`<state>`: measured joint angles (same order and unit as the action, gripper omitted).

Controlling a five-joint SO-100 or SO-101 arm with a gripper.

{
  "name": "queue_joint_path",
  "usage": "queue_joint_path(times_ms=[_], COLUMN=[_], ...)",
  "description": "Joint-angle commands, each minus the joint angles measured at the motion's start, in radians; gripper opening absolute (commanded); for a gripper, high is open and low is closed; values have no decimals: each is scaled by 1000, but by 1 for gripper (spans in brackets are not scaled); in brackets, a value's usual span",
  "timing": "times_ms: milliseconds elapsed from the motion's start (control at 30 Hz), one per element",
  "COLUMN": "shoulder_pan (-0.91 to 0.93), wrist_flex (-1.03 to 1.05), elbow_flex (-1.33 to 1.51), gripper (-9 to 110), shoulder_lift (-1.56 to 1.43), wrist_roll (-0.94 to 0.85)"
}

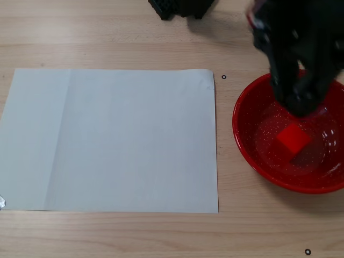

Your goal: Grasp the red cube and put it in the red bowl.

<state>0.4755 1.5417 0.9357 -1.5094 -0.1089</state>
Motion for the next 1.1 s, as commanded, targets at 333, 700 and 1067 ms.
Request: queue_joint_path(times_ms=[333, 700, 1067], shoulder_pan=[-144, -264, -314], wrist_flex=[-179, -468, -819], elbow_flex=[307, 706, 1203], gripper=[0, 0, 0], shoulder_lift=[-459, -730, -997], wrist_roll=[15, 20, 84])
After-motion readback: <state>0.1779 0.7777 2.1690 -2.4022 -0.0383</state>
